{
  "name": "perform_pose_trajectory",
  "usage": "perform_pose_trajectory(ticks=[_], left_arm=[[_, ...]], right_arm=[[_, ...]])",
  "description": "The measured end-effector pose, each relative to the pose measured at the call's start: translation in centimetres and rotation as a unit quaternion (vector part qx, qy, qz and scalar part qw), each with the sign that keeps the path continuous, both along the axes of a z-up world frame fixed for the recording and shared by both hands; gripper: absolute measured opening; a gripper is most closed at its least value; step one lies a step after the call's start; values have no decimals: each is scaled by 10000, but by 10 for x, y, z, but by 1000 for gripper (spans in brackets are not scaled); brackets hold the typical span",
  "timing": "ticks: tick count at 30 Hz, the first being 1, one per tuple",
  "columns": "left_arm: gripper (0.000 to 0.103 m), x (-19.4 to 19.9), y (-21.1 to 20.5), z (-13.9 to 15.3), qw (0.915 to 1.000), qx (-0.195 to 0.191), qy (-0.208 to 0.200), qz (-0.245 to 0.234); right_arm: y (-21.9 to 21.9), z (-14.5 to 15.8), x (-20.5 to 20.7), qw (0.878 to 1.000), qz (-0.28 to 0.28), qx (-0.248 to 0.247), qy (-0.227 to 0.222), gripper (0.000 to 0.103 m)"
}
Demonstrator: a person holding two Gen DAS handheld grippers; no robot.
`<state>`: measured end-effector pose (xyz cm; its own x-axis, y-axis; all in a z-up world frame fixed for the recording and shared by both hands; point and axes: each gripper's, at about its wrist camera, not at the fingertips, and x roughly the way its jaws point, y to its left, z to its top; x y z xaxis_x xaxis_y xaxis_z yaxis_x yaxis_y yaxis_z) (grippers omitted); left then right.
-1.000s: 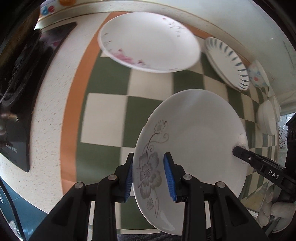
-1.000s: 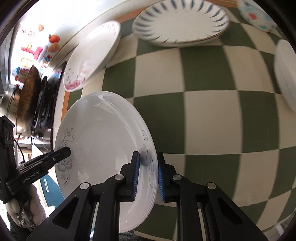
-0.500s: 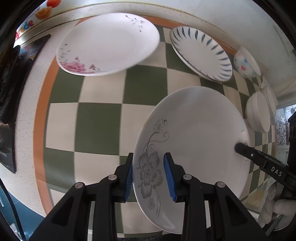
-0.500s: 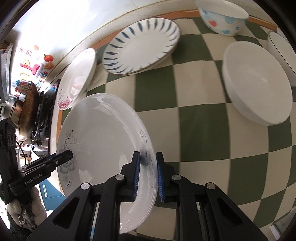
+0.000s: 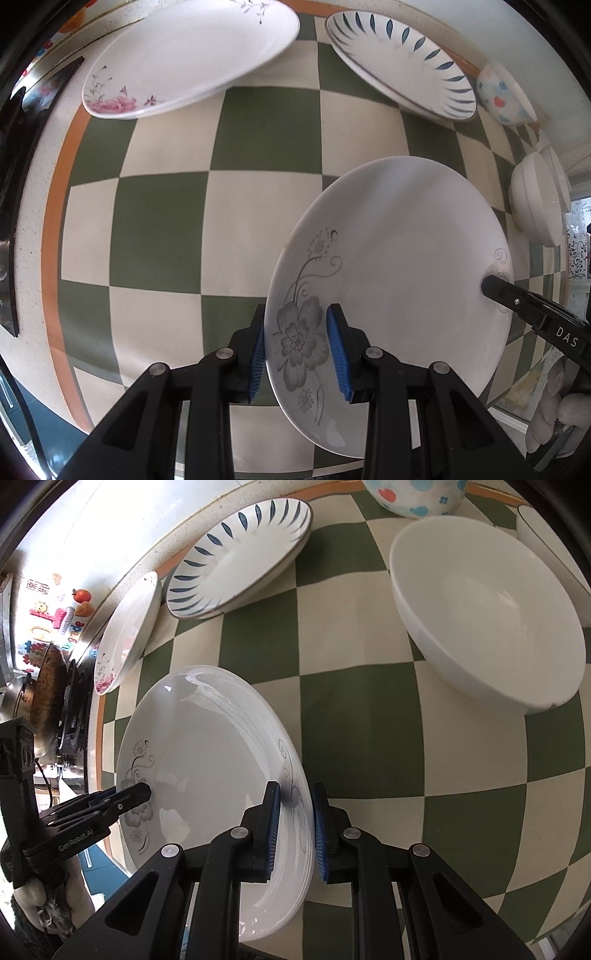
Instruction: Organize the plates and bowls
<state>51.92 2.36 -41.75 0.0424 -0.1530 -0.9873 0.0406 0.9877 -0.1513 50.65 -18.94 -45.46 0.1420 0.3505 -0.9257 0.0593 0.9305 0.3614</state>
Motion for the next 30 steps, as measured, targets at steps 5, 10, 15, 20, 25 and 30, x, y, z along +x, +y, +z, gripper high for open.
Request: perform_pose_trajectory(ticks=[5,10,15,20,25,30], left_arm=[[29,1,-4,-1,10000,71,-32,25],[29,0,-6,-4,9999,83,1,66],[29,-3,-1,8,9997,170,-116,110],[29,-2,16,48,9980,185,-491,342],[30,13,47,91,9929,-127,-884,783],[40,50,91,96,9867,-491,-945,1229]], right_arm=[[-2,-3,-1,10000,63,-2,-59,19],[-4,-3,0,9999,89,48,-50,18],[-5,-4,2,9999,87,132,33,18],[-13,12,-3,9999,-131,58,-25,18],[-3,65,-15,9989,-185,-161,-406,19],[41,112,18,9963,86,280,-809,43]])
